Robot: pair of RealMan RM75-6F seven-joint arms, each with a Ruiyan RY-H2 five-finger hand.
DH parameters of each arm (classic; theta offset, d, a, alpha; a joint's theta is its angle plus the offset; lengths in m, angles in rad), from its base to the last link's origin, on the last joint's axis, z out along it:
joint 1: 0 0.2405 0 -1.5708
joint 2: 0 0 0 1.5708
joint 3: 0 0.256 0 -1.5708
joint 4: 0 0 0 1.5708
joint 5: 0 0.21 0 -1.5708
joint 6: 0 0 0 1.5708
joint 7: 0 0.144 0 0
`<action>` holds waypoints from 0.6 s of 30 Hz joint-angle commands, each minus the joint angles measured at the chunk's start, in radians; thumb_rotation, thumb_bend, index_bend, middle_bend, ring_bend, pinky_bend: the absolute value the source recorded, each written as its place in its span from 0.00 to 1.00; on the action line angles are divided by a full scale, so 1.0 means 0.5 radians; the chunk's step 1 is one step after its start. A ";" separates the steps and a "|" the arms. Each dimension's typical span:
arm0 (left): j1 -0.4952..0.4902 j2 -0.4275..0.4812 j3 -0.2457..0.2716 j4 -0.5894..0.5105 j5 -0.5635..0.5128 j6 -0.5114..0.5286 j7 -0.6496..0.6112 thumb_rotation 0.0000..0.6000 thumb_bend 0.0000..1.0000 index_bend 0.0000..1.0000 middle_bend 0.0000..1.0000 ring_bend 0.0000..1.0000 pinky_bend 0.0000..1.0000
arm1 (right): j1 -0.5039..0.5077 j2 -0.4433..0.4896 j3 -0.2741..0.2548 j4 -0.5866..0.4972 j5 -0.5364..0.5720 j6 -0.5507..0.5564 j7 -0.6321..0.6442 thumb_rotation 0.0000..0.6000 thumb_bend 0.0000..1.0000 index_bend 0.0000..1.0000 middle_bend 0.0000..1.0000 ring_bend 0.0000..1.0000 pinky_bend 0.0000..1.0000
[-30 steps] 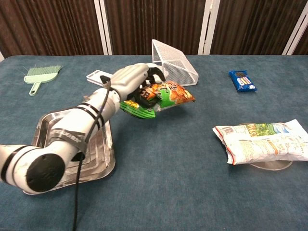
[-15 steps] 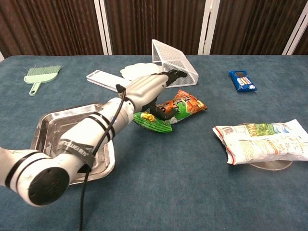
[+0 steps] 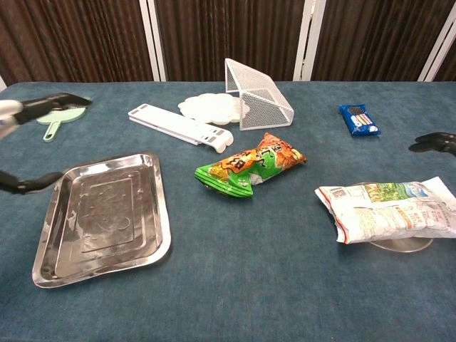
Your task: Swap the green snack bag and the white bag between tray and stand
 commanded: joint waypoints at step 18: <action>0.439 0.038 0.075 0.527 0.089 0.254 -0.461 1.00 0.36 0.00 0.00 0.00 0.00 | 0.370 -0.566 0.230 0.380 0.719 -0.220 -0.651 1.00 0.30 0.73 0.53 0.46 0.61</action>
